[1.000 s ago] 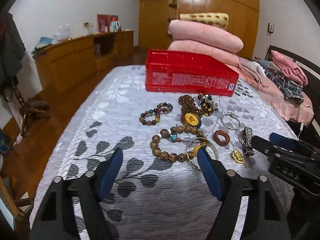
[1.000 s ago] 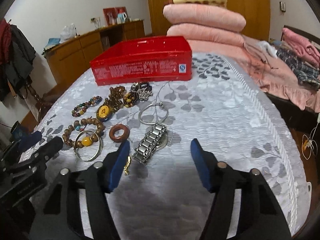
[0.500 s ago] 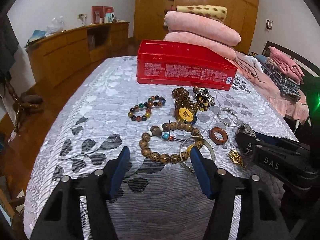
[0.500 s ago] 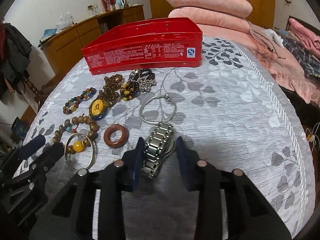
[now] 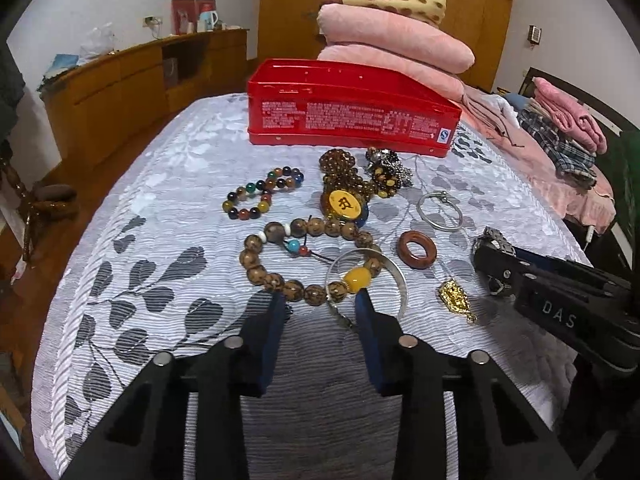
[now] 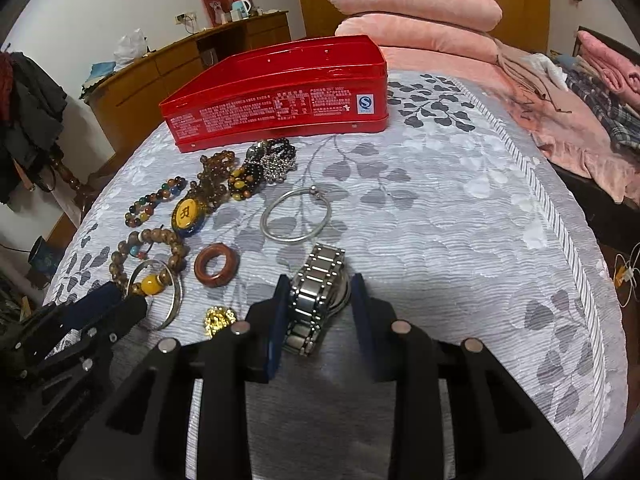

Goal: Organize jewelry
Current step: 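Move the left tool to the silver bangle while the right tool approaches the silver watch, then close the left tool on the bangle while the right tool grasps the watch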

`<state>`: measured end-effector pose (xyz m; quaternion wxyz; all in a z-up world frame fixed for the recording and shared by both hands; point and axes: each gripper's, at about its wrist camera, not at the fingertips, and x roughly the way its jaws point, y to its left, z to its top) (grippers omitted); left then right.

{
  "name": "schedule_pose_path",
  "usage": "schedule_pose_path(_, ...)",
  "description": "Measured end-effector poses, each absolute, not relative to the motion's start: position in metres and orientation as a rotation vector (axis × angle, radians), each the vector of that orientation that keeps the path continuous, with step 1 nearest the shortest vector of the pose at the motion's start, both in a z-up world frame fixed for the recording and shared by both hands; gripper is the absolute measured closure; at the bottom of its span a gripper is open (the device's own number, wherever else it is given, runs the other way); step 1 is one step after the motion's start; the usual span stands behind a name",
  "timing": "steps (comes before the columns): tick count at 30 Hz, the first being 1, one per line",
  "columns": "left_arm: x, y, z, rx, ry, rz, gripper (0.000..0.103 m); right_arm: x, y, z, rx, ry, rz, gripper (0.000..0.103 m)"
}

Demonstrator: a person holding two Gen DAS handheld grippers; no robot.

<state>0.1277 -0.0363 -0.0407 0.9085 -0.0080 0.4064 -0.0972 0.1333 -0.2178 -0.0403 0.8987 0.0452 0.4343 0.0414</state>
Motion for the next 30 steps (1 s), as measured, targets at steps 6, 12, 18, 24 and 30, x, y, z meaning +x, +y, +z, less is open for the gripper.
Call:
schedule_pose_path(6,0.128,-0.029,-0.042,-0.051,0.841,-0.218,0.093,0.132,-0.218,-0.041,0.092,0.895,0.085,0.074)
schedule_pose_path(12,0.121,-0.012,-0.041,-0.053,0.841,-0.187,0.096,0.131,-0.217,-0.041,0.089,0.893,0.080,0.073)
schedule_pose_path(18,0.117,-0.003,-0.038,-0.065,0.844,-0.151,0.062,0.129,-0.215,-0.040,0.084,0.885,0.079,0.073)
schedule_pose_path(24,0.114,-0.015,-0.035,-0.055,0.834,-0.177,0.036,0.127,-0.217,-0.040,0.087,0.886,0.076,0.073)
schedule_pose_path(30,0.124,-0.024,-0.042,-0.013,0.841,-0.156,0.050,0.127,-0.217,-0.040,0.086,0.886,0.077,0.073)
